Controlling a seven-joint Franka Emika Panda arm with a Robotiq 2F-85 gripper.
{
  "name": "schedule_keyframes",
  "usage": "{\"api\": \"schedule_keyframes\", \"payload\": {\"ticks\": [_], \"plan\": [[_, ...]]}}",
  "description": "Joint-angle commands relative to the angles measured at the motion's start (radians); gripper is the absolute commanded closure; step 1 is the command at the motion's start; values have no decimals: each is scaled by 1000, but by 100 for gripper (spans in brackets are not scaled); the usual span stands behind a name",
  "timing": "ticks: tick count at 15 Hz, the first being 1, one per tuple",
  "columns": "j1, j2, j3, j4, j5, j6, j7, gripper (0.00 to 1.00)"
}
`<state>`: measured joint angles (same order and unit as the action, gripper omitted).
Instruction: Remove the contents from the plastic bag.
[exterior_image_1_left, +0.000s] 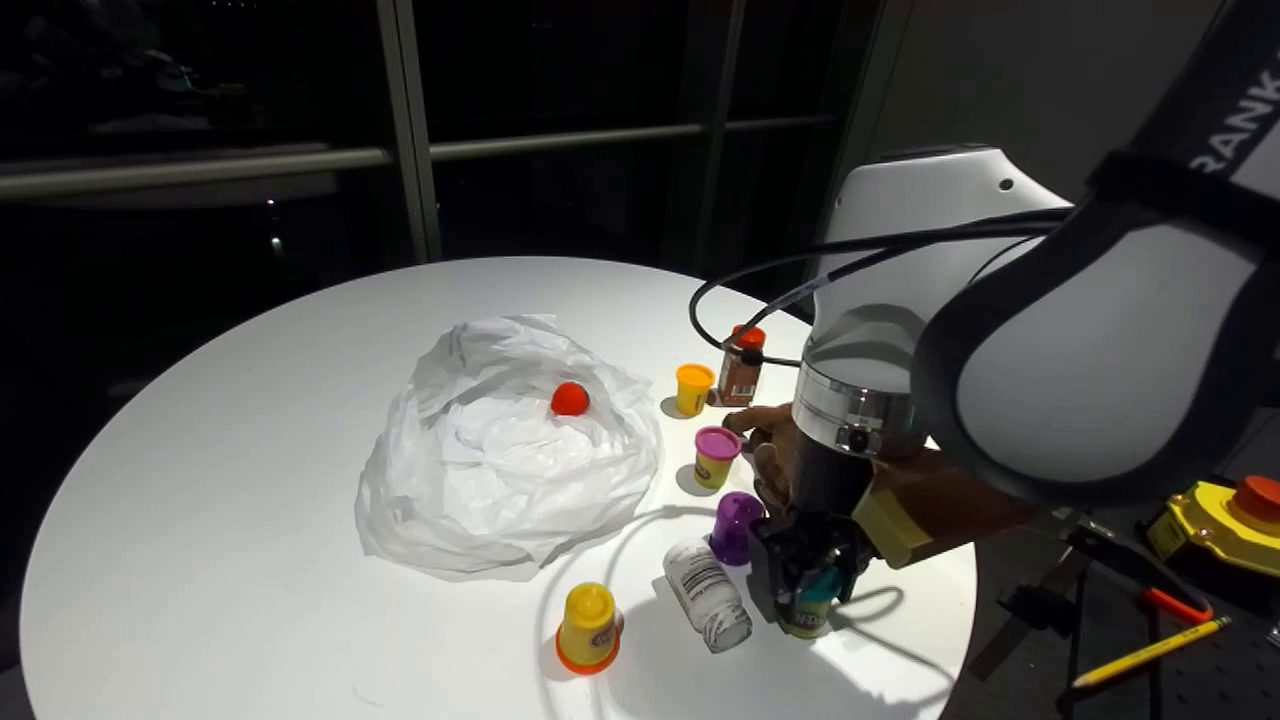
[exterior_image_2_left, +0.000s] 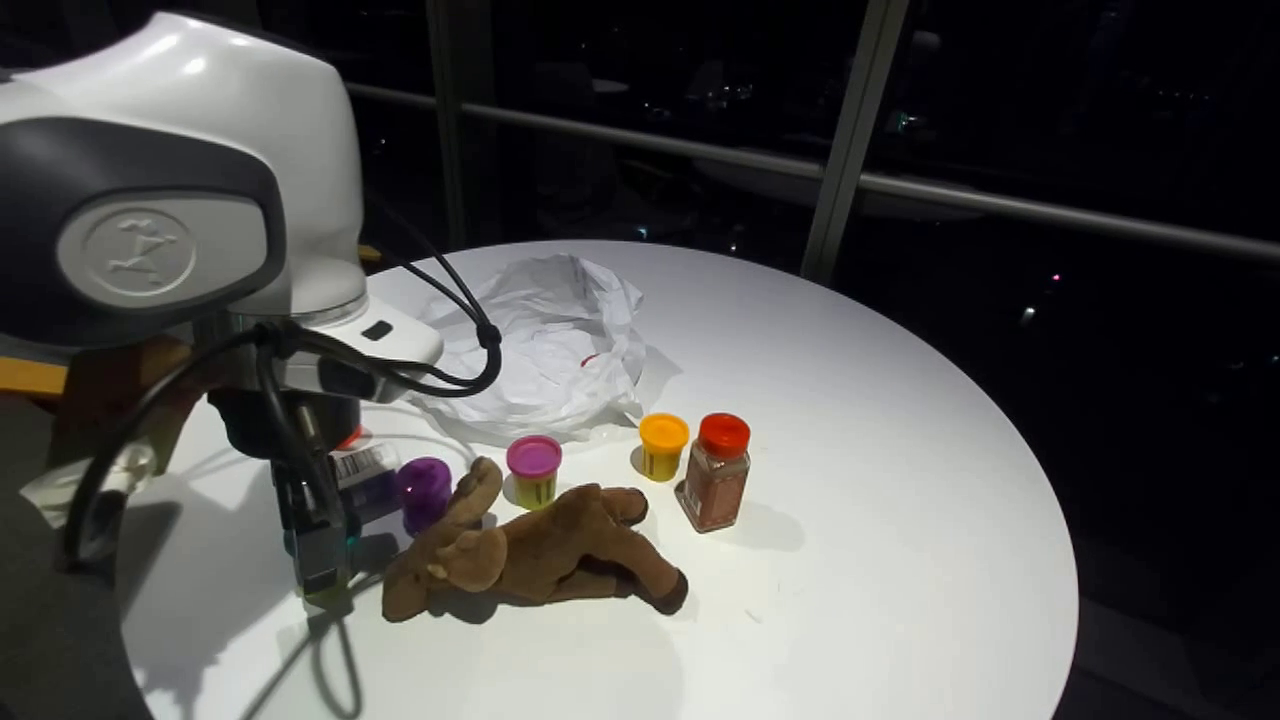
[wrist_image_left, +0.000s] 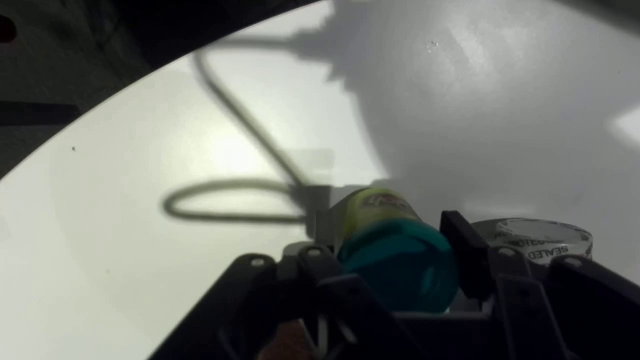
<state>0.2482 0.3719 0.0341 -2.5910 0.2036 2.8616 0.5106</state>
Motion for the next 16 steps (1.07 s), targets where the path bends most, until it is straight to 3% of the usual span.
{"api": "schedule_keyframes", "payload": {"ticks": [1, 3, 6, 9, 12, 16], "plan": [[129, -31, -136, -15, -147, 21, 89, 11], [146, -91, -157, -41, -180, -6, 108, 0], [126, -215, -129, -53, -193, -101, 93, 0], [79, -290, -77, 30, -212, -285, 91, 0], [23, -255, -30, 185, -179, -402, 110, 0], [-31, -126, -9, 405, -125, -470, 179, 0]]}}
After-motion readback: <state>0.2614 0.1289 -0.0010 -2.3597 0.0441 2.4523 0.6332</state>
